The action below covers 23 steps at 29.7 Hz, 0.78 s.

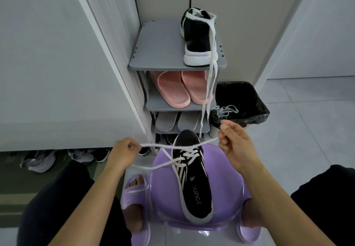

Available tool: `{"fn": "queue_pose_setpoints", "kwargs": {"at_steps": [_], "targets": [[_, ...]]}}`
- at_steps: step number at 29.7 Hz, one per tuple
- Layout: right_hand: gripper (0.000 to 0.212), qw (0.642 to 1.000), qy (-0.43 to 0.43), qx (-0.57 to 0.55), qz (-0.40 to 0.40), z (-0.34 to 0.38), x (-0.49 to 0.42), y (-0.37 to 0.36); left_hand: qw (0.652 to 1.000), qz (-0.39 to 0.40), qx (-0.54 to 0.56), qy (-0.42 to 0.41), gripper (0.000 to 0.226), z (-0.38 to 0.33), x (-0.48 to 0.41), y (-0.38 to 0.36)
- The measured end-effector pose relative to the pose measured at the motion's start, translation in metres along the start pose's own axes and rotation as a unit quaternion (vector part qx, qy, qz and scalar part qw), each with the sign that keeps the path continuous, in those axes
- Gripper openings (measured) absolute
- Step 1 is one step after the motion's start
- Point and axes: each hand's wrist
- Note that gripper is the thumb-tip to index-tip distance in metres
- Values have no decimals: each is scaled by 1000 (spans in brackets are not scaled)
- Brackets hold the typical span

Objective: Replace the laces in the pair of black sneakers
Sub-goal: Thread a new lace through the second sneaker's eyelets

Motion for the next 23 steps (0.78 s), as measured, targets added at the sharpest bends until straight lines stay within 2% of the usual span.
{"fn": "queue_pose_setpoints", "kwargs": {"at_steps": [1,2,3,4,6,8,9,13,19,23], "targets": [[12,999,8,33,22,-3,4,-7,996,1,-67,-61,15,-9,7,-4],[13,997,18,65,47,-7,8,-14,992,18,-61,-114,23,-20,16,-10],[14,992,28,98,72,-10,11,-20,990,58,7,-132,25,-33,26,-17],[16,985,35,133,101,-12,15,-26,981,117,109,-113,24,-49,37,-24],[22,966,33,193,166,-15,23,-39,927,239,289,-33,28,-72,49,-35],[35,946,18,235,221,-14,27,-48,876,298,378,30,33,-82,48,-39],[44,936,10,257,240,-13,28,-50,864,312,392,46,33,-84,45,-38],[68,894,-18,350,280,-14,26,-51,869,318,378,28,21,-86,42,-36],[71,917,-34,318,238,-18,21,-50,829,331,451,13,19,-86,46,-43],[72,913,-29,342,222,-25,17,-49,834,289,470,28,26,-81,45,-50]]}}
Point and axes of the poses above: each hand's wrist, its own x-axis away from the middle knuckle, its own y-axis out of the back of the hand, z = x × y
